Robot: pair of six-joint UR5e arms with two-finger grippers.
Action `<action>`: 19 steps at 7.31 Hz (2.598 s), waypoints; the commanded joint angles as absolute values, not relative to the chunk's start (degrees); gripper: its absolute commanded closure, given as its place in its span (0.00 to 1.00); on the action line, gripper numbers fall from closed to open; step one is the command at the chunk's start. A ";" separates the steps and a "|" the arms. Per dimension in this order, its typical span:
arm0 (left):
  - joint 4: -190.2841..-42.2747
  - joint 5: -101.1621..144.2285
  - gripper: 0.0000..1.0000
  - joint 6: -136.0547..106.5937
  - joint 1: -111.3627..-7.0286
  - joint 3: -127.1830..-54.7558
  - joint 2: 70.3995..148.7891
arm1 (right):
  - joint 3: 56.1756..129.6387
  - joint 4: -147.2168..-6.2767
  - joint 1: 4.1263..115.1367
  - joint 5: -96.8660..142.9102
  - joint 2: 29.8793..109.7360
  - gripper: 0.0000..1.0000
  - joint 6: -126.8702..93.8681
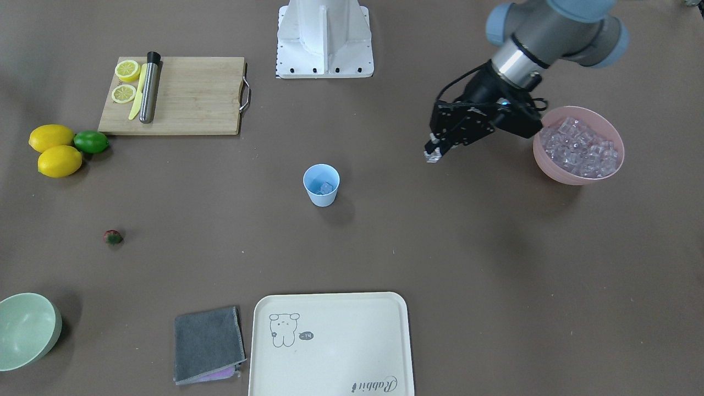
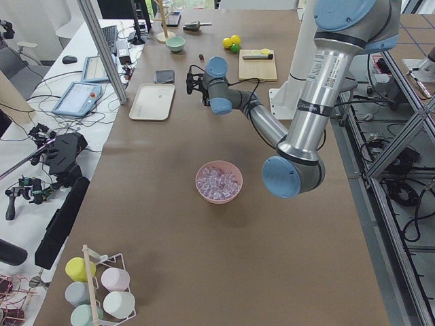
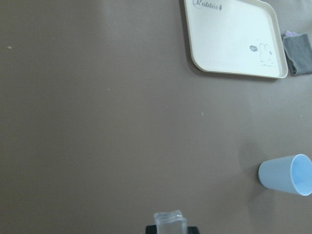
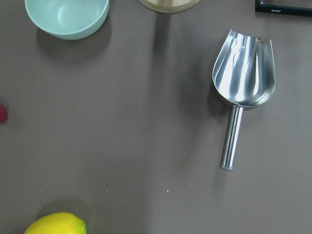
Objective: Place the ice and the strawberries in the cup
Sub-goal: 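Carry the second ice cube with the left gripper over the cup, then open the left gripper to release the ice cube into the cup, then withdraw the left arm while the right arm reaches toward the strawberry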
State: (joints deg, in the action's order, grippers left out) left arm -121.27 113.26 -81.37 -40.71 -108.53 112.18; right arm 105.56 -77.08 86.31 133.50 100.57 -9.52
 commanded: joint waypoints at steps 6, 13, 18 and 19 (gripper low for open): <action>-112.24 92.30 1.00 -88.86 -29.44 -90.98 133.77 | 105.47 -77.17 86.31 133.59 100.63 0.00 -9.76; -112.41 91.84 0.02 -80.20 -27.42 -93.67 130.63 | 105.12 -77.17 86.05 133.51 100.37 0.00 -9.93; -105.05 112.26 0.02 -57.66 -44.85 -110.98 112.63 | 103.45 -77.43 81.23 133.24 92.84 0.00 -21.65; -104.94 119.72 0.02 -46.87 -52.22 -112.83 106.15 | 103.45 -77.61 78.69 133.16 90.20 0.00 -27.63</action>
State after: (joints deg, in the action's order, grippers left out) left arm -106.24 110.67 -58.85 -43.54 -109.83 113.23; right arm 103.67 -77.42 81.57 133.26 93.43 -20.55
